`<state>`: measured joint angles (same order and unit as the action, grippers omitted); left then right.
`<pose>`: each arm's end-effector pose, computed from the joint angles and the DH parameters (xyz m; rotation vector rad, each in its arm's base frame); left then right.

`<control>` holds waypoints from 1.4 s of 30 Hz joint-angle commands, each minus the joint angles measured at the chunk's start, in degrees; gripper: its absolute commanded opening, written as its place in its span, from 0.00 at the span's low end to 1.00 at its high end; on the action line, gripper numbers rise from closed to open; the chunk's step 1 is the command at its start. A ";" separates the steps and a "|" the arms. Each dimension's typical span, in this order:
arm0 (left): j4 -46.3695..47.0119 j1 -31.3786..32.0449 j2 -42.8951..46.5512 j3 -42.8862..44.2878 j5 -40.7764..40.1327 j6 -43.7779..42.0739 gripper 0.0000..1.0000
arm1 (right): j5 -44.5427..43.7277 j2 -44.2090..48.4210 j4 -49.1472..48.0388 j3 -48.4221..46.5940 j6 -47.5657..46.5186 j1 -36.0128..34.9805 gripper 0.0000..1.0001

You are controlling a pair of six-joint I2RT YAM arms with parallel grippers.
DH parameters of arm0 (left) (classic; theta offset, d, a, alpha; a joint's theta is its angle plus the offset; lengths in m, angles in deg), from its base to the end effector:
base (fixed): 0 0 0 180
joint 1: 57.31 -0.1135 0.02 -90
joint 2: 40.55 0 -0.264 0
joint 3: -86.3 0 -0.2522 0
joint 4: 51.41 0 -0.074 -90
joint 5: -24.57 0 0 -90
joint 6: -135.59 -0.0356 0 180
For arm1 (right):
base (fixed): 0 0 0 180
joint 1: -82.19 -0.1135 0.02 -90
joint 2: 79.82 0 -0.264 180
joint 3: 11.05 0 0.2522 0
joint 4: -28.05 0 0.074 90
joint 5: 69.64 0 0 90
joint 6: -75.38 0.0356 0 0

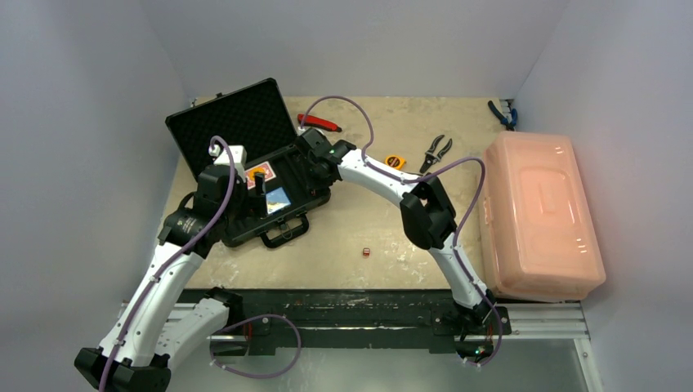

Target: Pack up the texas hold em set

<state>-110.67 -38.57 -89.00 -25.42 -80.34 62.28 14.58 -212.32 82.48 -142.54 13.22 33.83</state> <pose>0.1600 -0.0446 0.3278 -0.0978 2.2298 -0.0425 0.3433 0.3807 0.2136 -0.4195 2.5450 0.3926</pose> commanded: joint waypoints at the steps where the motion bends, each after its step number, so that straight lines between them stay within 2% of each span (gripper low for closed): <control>1: 0.88 -0.63 -0.12 0.81 0.59 -1.13 0.91 | 4.43 -1.55 1.78 -0.21 -0.85 -1.05 0.35; 11: 0.80 -0.72 -0.29 0.76 0.59 -1.13 0.90 | 4.46 -0.40 1.60 -0.72 -1.46 -1.12 0.40; 23: 0.74 -0.72 -0.47 0.76 0.33 -1.22 0.90 | 1.09 9.47 -0.09 4.61 -0.93 -1.11 0.55; 26: 0.60 -0.77 -0.60 0.84 0.24 -1.20 0.90 | -0.13 12.44 0.07 7.33 -0.24 -1.12 0.62; 38: 0.42 -0.72 -0.43 0.94 -0.02 -1.20 0.89 | -6.68 27.47 -2.80 25.53 4.02 -1.20 0.78; 39: 0.41 -0.72 -0.42 0.98 -0.02 -1.22 0.89 | -7.22 28.23 -2.43 26.40 4.10 -1.21 0.81; 41: 0.42 -0.72 -0.47 1.02 -0.02 -1.22 0.89 | -8.49 29.26 -1.29 27.86 4.47 -1.42 0.96; 42: 0.41 -0.72 -0.50 1.02 -0.02 -1.22 0.89 | -8.76 29.72 -0.99 28.79 4.44 -1.61 0.99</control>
<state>-110.71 -38.92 -89.72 -25.42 -80.19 62.28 9.53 -185.85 81.34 -116.25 16.56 32.69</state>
